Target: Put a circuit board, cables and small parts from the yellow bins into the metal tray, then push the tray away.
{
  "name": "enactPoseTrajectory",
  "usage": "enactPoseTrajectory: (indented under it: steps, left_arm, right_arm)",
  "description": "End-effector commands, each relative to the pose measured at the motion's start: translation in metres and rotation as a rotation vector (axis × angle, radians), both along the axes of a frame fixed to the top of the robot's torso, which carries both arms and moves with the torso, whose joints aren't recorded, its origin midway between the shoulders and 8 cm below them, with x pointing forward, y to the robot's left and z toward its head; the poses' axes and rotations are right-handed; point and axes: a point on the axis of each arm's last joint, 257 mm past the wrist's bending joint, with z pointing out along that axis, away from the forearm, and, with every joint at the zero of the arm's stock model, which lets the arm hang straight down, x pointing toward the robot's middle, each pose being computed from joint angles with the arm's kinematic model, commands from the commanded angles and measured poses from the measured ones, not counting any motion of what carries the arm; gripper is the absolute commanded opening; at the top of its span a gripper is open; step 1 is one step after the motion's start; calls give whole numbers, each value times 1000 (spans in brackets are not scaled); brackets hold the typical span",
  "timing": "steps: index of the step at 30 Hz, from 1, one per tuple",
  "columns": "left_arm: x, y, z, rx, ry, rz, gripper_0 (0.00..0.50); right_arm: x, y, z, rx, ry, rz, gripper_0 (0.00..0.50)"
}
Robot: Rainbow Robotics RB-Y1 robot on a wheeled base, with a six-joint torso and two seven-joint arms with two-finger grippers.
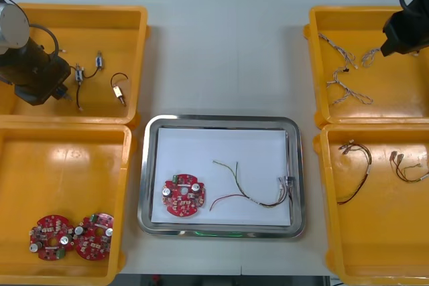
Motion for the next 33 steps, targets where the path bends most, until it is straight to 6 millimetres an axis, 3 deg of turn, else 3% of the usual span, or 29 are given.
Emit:
enactPoseTrajectory:
  steps: [1, 5, 10, 16, 23, 29, 33]
  left_arm:
    - [1, -4, -3, -9, -5, 15, 0]
    - [2, -4, -3, -8, -9, 11, 0]
    - [2, -5, -3, -12, -10, 11, 0]
    - [1, 1, 10, -6, -19, 5, 0]
    - [-8, 8, 40, 11, -11, -52, 0]
    - [-21, 14, 69, 33, 3, -99, 0]
    - [-36, 12, 87, 70, 34, -159, 0]
  right_arm:
    - [3, -43, 42, 21, -72, -123, 500]
    - [3, -49, 34, 41, -49, -151, 500]
    - [2, -42, 19, 79, -3, -142, 500]
    - [8, -42, 3, 114, 22, -147, 500]
    - [20, -38, -1, 139, -5, -142, 500]
    - [31, -24, 1, 152, -34, -119, 500]
    - [39, -19, 0, 170, -48, -119, 500]
